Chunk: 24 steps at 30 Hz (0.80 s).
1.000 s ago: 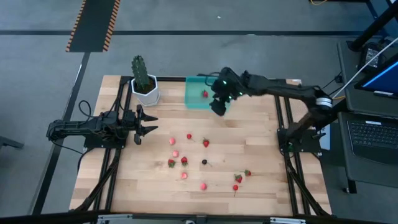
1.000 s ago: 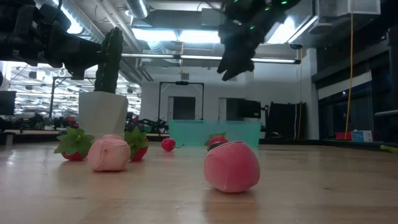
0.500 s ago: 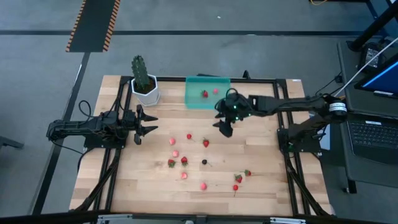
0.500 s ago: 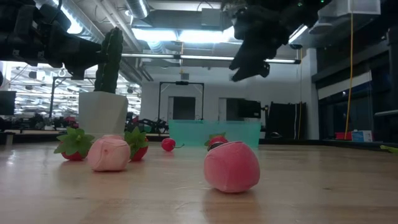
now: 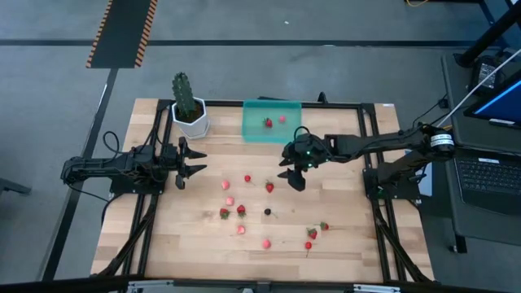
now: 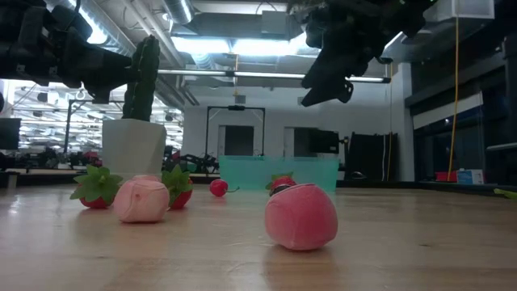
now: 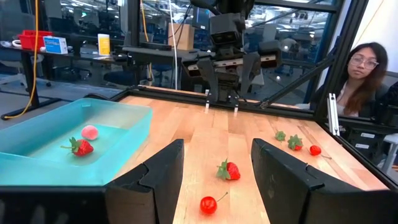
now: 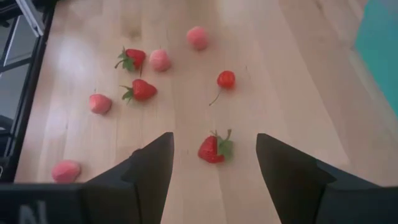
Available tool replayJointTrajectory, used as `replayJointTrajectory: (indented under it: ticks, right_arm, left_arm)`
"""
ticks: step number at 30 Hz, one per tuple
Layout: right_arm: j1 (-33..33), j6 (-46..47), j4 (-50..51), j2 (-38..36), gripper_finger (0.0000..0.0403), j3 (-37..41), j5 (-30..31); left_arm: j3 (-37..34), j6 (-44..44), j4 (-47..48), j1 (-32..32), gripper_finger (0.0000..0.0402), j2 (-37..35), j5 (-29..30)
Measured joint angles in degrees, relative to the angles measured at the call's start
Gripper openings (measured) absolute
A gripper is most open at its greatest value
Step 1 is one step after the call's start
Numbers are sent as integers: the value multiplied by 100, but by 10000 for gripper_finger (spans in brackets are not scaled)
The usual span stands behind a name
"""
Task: Pick and placing Produce into tupperware
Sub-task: Put the strawberry into the container
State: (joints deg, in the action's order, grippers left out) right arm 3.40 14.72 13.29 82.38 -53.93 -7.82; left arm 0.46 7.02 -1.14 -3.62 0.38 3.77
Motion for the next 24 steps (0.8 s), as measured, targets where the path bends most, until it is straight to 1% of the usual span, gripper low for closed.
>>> replayJointTrajectory:
  ticks: [5, 8, 13, 24]
  right_arm:
    - [-139, -10, -149, 167, 240, 0, 96]
    - [-269, -161, -358, 378, 261, 0, 86]
    - [-441, -752, -650, 751, 298, 0, 86]
    - [-484, -480, -822, 1611, 304, 0, 86]
  left_arm:
    - [0, -4, 0, 0, 181, 0, -1]
    - [0, -8, 1, 1, 181, 0, -2]
    - [1, -6, -1, 0, 181, 0, -2]
    - [1, -8, 2, 1, 181, 0, -2]
